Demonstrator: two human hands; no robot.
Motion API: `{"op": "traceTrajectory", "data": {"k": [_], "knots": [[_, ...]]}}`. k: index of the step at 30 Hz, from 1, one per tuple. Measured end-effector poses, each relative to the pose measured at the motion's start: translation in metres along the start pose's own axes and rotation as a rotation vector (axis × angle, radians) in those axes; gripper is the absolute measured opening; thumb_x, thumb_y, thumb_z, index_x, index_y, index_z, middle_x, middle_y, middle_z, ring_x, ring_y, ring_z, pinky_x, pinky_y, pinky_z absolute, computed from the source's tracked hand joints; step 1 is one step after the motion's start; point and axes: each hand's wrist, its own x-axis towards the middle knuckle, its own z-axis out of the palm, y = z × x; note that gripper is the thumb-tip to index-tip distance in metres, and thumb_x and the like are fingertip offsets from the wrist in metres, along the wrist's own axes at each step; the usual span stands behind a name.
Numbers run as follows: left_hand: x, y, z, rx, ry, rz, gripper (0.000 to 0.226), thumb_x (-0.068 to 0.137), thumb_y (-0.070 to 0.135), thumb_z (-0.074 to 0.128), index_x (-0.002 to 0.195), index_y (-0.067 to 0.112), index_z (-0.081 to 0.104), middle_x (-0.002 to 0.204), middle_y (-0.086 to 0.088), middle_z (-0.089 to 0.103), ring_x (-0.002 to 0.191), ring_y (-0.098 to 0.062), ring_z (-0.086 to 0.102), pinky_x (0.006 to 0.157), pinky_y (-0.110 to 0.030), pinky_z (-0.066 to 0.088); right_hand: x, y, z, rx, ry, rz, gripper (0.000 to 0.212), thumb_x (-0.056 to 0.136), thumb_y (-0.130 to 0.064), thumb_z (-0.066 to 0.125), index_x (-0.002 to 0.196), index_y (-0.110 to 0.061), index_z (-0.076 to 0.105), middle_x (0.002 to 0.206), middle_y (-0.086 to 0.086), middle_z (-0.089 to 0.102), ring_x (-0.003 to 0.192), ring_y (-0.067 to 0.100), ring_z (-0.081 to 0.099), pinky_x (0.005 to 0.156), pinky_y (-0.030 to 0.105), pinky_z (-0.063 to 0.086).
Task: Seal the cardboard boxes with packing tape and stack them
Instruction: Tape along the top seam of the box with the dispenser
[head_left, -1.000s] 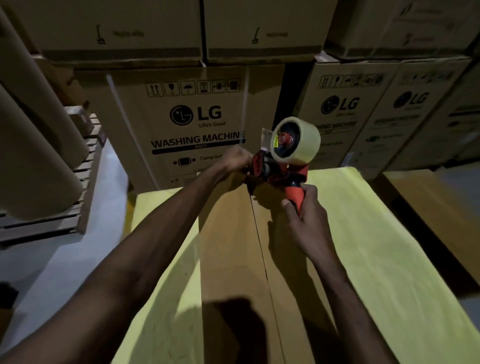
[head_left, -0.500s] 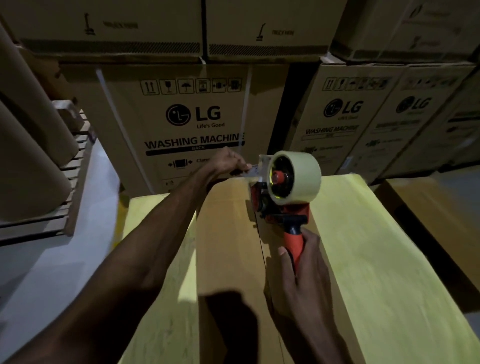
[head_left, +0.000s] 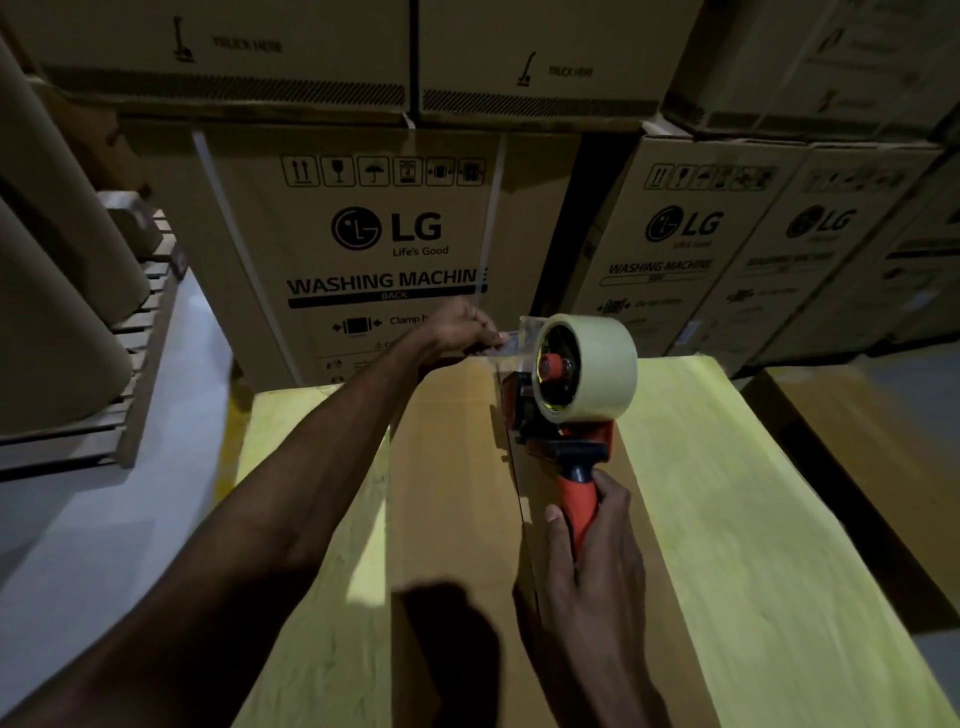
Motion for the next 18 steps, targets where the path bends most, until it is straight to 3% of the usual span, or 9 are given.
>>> {"op": "traceTrajectory", "data": {"k": [4,6,9,11,14,18], "knots": [[-0.0035,0.0009,-0.0035,0.006,-0.016,0.012,0.017,0.094,0.008,0.072,0.093,-0.009,0.074,0.093,-0.024,0.069,0.083,-0.026,0.056,0.076,-0.037,0.046,-0.0039,0.0011,0.0033,-0.003,-0.013,0.015,0.042,0.101,-0.028,0.058,0.139,-0.026,0.040,0.115,-0.013,0.052,0.091,-0.003,0.045,0.071,0.022,0.037],[-0.0040,0.0013,-0.0051,0.032,-0.037,0.028,0.019,0.094,0.008,0.071,0.094,-0.010,0.073,0.093,-0.026,0.068,0.082,-0.027,0.056,0.072,-0.036,0.046,-0.0051,0.0010,0.0051,0.002,-0.035,0.031,0.043,0.101,-0.031,0.056,0.140,-0.028,0.038,0.116,-0.014,0.051,0.092,-0.001,0.046,0.072,0.026,0.038],[-0.0022,0.0002,-0.0070,0.053,-0.048,0.022,0.015,0.094,0.007,0.071,0.092,-0.007,0.075,0.093,-0.025,0.069,0.082,-0.027,0.056,0.068,-0.032,0.046,-0.0056,-0.0002,0.0064,-0.005,-0.050,0.045,0.042,0.101,-0.033,0.054,0.140,-0.029,0.037,0.116,-0.014,0.050,0.092,0.000,0.046,0.070,0.017,0.037],[-0.0014,-0.0010,-0.0060,0.054,-0.039,0.003,0.011,0.092,0.007,0.073,0.088,-0.002,0.076,0.094,-0.024,0.071,0.083,-0.026,0.059,0.075,-0.035,0.050,-0.0054,-0.0010,0.0064,0.000,-0.049,0.056,0.041,0.102,-0.032,0.054,0.139,-0.028,0.038,0.116,-0.014,0.051,0.091,-0.001,0.045,0.070,0.010,0.037],[-0.0002,-0.0042,-0.0033,0.031,-0.053,-0.053,0.010,0.091,0.006,0.073,0.082,0.005,0.076,0.104,-0.027,0.073,0.090,-0.024,0.064,0.086,-0.038,0.055,-0.0050,-0.0041,0.0053,-0.009,-0.056,0.063,0.041,0.102,-0.032,0.054,0.139,-0.029,0.038,0.117,-0.015,0.051,0.093,-0.002,0.045,0.072,0.020,0.036],[0.0003,-0.0067,-0.0064,0.097,-0.128,-0.166,0.011,0.097,0.016,0.068,0.091,0.010,0.075,0.101,-0.009,0.071,0.100,-0.023,0.063,0.085,-0.034,0.053,-0.0042,-0.0064,0.0028,0.005,-0.065,0.057,0.042,0.102,-0.032,0.055,0.141,-0.028,0.038,0.119,-0.015,0.050,0.093,-0.003,0.043,0.072,0.018,0.033]]}}
